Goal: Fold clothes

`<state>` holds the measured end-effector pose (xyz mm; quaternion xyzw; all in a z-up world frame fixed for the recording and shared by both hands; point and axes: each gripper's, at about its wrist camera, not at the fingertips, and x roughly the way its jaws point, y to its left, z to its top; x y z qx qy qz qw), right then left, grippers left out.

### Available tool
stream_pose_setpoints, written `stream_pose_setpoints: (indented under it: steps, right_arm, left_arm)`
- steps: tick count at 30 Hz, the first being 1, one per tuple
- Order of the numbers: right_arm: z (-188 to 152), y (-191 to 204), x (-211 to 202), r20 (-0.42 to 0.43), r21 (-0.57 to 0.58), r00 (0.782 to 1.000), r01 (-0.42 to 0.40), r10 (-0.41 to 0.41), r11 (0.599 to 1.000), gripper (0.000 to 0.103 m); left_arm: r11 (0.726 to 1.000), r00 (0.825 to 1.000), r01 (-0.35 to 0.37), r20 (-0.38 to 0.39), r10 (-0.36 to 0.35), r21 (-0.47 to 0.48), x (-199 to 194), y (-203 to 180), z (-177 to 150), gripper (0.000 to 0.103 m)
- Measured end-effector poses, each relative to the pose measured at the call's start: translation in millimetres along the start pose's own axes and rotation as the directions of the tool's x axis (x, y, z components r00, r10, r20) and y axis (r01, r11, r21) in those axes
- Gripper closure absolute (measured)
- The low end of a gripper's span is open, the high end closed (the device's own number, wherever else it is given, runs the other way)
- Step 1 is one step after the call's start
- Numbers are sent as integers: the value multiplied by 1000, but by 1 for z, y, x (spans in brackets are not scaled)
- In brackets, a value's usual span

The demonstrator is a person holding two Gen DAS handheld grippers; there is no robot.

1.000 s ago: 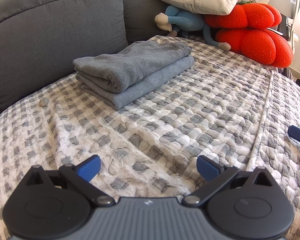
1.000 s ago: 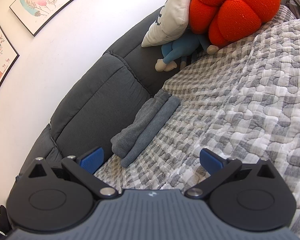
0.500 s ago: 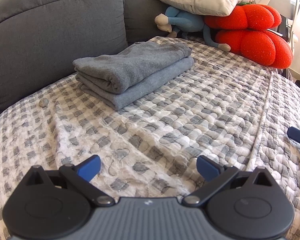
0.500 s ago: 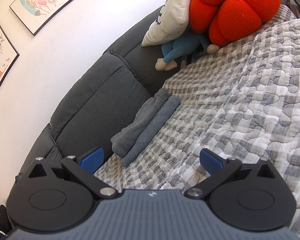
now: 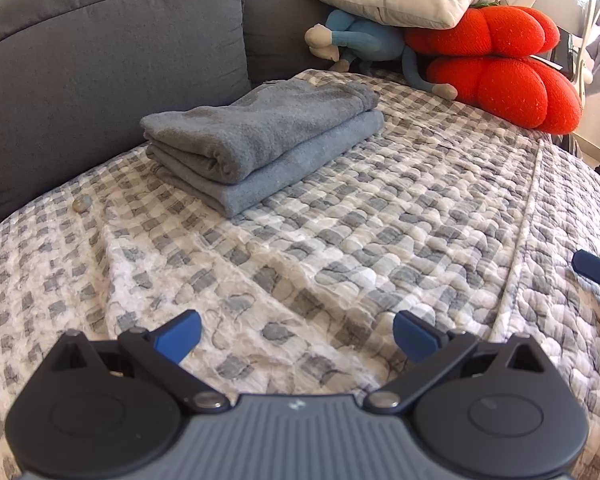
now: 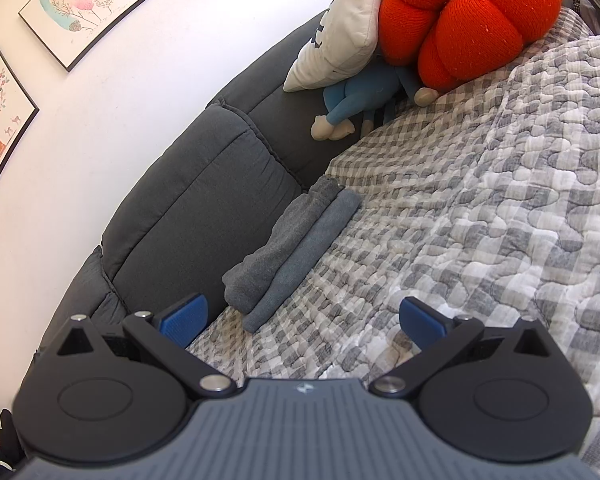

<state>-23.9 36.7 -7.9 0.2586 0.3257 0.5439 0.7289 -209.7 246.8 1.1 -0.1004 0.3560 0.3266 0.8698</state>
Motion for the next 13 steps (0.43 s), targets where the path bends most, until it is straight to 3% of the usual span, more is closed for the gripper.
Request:
stream_pose_setpoints:
  steps: [13]
  right_arm:
    - [0, 1, 0, -3, -3, 1000, -1, 1, 1000, 0]
  left_arm:
    - [1000, 1000, 1, -9, -1, -10, 0, 0, 1, 1]
